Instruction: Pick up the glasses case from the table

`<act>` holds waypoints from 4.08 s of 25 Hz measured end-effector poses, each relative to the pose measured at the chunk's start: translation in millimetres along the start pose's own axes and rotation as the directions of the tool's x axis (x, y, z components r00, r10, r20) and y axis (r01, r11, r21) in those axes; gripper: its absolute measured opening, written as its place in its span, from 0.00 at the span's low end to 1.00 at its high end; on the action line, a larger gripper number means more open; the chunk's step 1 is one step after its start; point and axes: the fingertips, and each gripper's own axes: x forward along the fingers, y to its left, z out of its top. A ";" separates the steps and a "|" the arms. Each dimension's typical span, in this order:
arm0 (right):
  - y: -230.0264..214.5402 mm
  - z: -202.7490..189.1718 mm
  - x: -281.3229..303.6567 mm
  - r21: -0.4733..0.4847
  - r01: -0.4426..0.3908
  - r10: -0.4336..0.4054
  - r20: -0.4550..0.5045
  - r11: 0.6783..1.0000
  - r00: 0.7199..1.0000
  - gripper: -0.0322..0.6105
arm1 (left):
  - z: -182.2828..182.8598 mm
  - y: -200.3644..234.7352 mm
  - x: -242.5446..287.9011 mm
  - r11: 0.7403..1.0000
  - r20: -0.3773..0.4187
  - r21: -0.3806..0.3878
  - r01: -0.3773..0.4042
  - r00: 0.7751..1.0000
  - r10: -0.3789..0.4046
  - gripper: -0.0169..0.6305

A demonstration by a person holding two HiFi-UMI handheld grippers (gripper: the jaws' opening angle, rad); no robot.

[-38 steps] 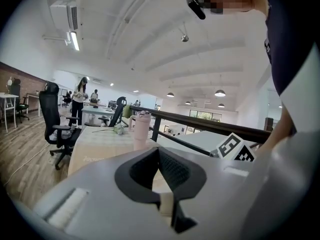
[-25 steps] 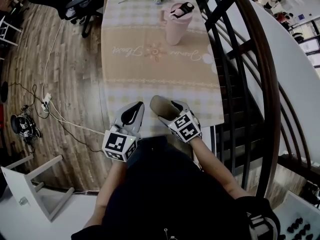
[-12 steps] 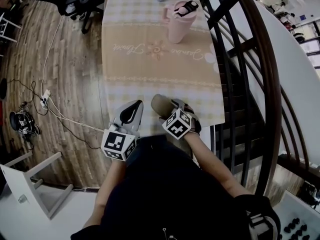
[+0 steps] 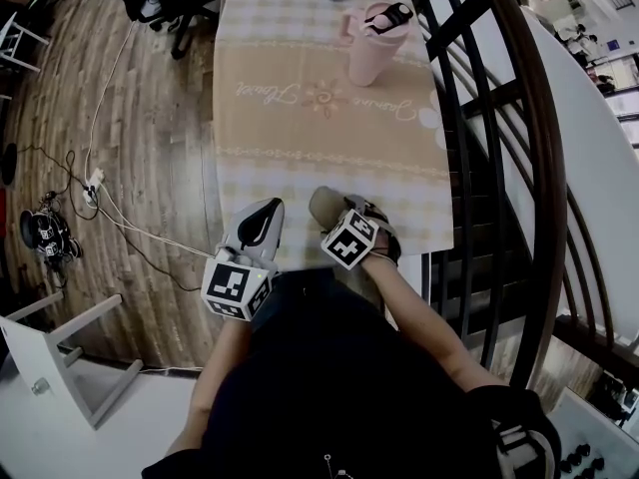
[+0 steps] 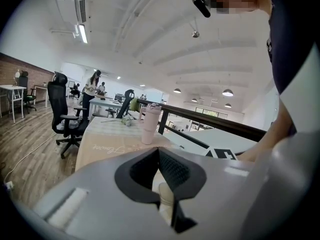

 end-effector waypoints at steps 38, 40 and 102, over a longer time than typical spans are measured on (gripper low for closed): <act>-56.6 74.2 -208.0 0.123 0.478 -0.483 0.415 0.870 0.772 0.63 | 39.7 -19.7 -8.7 0.994 0.127 0.103 0.047 0.990 -0.060 0.04; -65.1 76.7 -220.4 0.139 0.499 -0.505 0.441 0.855 0.742 0.63 | 44.7 -20.5 -1.8 0.991 0.137 0.126 0.045 0.989 -0.062 0.04; -60.0 79.9 -418.4 0.650 0.456 -0.731 0.682 0.608 0.004 0.63 | 189.6 -73.7 -52.4 0.944 0.385 0.298 -0.138 0.923 0.013 0.04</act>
